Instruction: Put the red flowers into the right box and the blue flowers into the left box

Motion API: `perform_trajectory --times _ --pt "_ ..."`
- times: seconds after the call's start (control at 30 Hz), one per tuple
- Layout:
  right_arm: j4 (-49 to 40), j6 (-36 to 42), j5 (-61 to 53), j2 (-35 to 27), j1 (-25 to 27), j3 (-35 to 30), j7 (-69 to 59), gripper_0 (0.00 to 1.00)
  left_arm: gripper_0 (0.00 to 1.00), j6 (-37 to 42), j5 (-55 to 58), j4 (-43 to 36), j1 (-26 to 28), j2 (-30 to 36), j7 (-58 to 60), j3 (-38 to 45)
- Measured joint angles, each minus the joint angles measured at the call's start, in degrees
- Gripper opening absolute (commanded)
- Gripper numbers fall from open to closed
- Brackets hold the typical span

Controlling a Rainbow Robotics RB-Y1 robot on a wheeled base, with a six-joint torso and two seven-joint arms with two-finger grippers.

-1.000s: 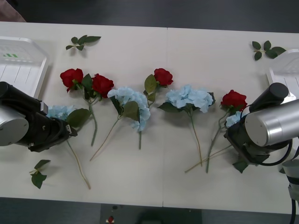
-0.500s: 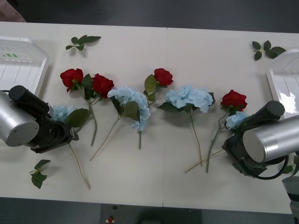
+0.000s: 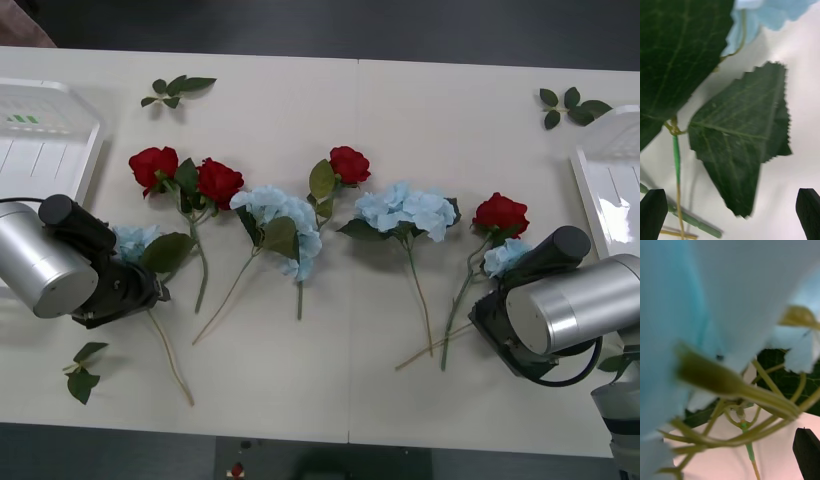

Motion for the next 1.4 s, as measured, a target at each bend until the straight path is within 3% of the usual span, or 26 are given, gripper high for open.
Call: perform_trajectory --times 0.37,0.4,0.43,0.5,0.57,0.6,0.63,0.7,0.77,0.87,1.4 --pt "4.41 -3.14 1.15 1.13 -1.25 2.16 0.05 1.00 1.00 0.00 -0.07 0.02 -0.18 -0.56 0.00 -1.80" --pt "4.41 -3.14 1.15 1.13 -1.25 2.26 0.05 1.00 0.77 0.00 -0.07 0.02 -0.22 -0.56 0.00 -2.14" --pt "4.41 -3.14 1.15 1.13 -1.25 2.30 0.05 1.00 0.64 0.00 -0.07 0.02 -0.23 -0.56 0.00 -2.39" --pt "4.41 -3.20 1.17 1.13 -1.25 2.30 0.06 1.00 0.26 0.00 -0.07 0.02 -0.23 -0.56 0.00 -2.60" --pt "4.56 -3.62 1.17 1.13 -1.25 2.30 0.06 1.00 0.05 0.00 -0.08 0.03 -0.23 -0.56 0.00 -2.59" --pt "4.76 -4.08 1.17 1.13 -1.25 2.30 0.07 1.00 0.02 0.00 -0.08 0.03 -0.23 -0.56 0.00 -2.59" --pt "5.05 -4.53 1.17 1.13 -1.25 2.30 0.07 1.00 0.01 0.00 -0.09 0.03 -0.23 -0.56 0.00 -2.59" --pt "5.73 -5.22 1.17 1.13 -1.25 2.30 0.08 0.81 0.00 0.00 -0.19 0.03 -0.23 -0.56 0.00 -2.59" --pt "6.24 -5.67 1.17 1.13 -1.25 2.30 0.08 0.24 0.00 0.00 -0.44 0.03 -0.23 -0.56 0.00 -2.59" --pt "6.35 -5.68 1.17 1.13 -1.25 2.30 0.08 0.00 0.00 0.00 -1.23 0.03 -0.23 -0.56 0.00 -2.59" --pt "5.79 -4.48 2.47 1.13 -1.28 2.30 0.08 0.00 0.00 0.14 -1.86 -0.74 -2.45 0.89 0.00 -2.51"
